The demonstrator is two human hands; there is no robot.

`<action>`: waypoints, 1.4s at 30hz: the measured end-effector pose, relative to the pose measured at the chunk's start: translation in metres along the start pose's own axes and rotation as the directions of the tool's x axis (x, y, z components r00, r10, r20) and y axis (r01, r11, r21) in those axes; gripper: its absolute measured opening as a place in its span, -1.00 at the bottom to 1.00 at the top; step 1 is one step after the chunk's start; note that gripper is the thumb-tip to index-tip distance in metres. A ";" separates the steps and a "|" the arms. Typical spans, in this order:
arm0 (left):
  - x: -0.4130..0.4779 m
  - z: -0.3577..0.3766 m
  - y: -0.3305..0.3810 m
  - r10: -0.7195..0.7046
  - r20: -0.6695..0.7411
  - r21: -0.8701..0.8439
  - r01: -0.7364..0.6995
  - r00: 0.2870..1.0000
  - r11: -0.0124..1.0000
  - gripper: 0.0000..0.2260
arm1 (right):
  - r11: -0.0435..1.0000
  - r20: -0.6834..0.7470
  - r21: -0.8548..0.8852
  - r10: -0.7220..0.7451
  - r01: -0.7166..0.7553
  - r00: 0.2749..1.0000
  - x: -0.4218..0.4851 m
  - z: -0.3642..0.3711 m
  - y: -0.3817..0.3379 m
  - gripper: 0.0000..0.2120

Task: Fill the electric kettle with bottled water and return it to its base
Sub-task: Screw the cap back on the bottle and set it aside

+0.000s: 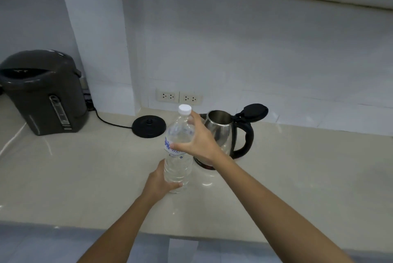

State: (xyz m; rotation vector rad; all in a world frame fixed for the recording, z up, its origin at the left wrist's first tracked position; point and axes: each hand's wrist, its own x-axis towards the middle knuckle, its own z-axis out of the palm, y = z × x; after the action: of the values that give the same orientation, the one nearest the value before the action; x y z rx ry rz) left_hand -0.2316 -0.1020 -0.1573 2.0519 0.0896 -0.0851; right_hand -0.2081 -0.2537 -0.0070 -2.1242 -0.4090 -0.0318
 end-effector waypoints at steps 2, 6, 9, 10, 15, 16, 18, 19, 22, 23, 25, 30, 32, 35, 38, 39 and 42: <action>0.002 0.000 0.001 0.007 -0.032 0.044 -0.006 0.999 0.999 -0.27 | 1.000 -0.029 0.007 0.006 -0.006 1.000 0.001 0.001 0.000 -0.08; -0.001 0.011 0.014 0.037 -0.040 0.113 -0.033 0.998 0.993 -0.28 | 1.000 -0.084 -0.004 0.029 -0.029 0.996 -0.004 -0.012 0.008 -0.14; -0.001 0.027 0.033 0.074 -0.006 0.115 -0.073 0.997 0.991 -0.28 | 0.999 -0.115 -0.039 0.034 -0.038 0.993 -0.003 -0.034 0.011 -0.17; 0.001 0.035 0.046 0.100 0.018 0.121 -0.102 0.995 0.987 -0.28 | 0.998 -0.144 -0.053 0.035 -0.043 0.989 -0.004 -0.049 0.013 -0.18; 0.019 0.093 0.116 0.236 0.107 0.068 -0.244 0.966 0.967 -0.26 | 0.992 -0.271 -0.102 0.049 -0.079 0.961 -0.014 -0.138 0.032 -0.20; 0.023 0.108 0.129 0.263 0.125 0.053 -0.272 0.957 0.961 -0.25 | 0.990 -0.290 -0.108 0.051 -0.086 0.956 -0.018 -0.156 0.038 -0.20; 0.031 0.138 0.152 0.282 0.156 0.039 -0.291 0.947 0.956 -0.26 | 0.987 -0.328 -0.127 0.055 -0.102 0.943 -0.024 -0.191 0.051 -0.20; 0.036 0.155 0.163 0.280 0.173 0.035 -0.290 0.944 0.956 -0.26 | 0.984 -0.349 -0.137 0.061 -0.115 0.935 -0.026 -0.208 0.058 -0.21; 0.051 0.205 0.193 0.271 0.215 0.057 -0.289 0.938 0.956 -0.31 | 0.977 -0.399 -0.143 0.088 -0.156 0.913 -0.032 -0.257 0.086 -0.21; 0.056 0.219 0.201 0.269 0.227 0.055 -0.288 0.936 0.956 -0.31 | 0.975 -0.408 -0.144 0.095 -0.167 0.908 -0.034 -0.270 0.095 -0.21; 0.068 0.251 0.218 0.256 0.240 0.073 -0.280 0.936 0.957 -0.31 | 0.973 -0.434 -0.134 0.112 -0.187 0.894 -0.036 -0.298 0.118 -0.23; 0.098 0.317 0.249 0.201 0.259 0.145 -0.244 0.945 0.959 -0.32 | 0.968 -0.474 -0.105 0.152 -0.227 0.867 -0.036 -0.348 0.174 -0.26; 0.109 0.341 0.258 0.174 0.280 0.172 -0.227 0.944 0.958 -0.31 | 0.966 -0.479 -0.101 0.162 -0.238 0.863 -0.033 -0.364 0.193 -0.25; 0.124 0.370 0.267 0.130 0.291 0.199 -0.193 0.948 0.961 -0.31 | 0.963 -0.480 -0.091 0.182 -0.255 0.858 -0.027 -0.383 0.218 -0.24; 0.138 0.392 0.274 0.106 0.282 0.213 -0.170 0.954 0.962 -0.33 | 0.961 -0.486 -0.073 0.198 -0.265 0.851 -0.021 -0.397 0.239 -0.25; 0.142 0.398 0.275 0.101 0.277 0.213 -0.163 0.956 0.963 -0.34 | 0.960 -0.489 -0.067 0.205 -0.271 0.848 -0.018 -0.400 0.245 -0.25; 0.153 0.412 0.278 0.087 0.269 0.219 -0.148 0.959 0.964 -0.37 | 0.957 -0.490 -0.052 0.223 -0.284 0.843 -0.013 -0.408 0.261 -0.23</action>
State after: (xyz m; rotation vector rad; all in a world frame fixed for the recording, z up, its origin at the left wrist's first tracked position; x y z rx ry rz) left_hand -0.0602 -0.5910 -0.1188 2.2611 -0.2151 -0.2994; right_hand -0.0868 -0.7223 0.0072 -2.1811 0.1782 -0.4347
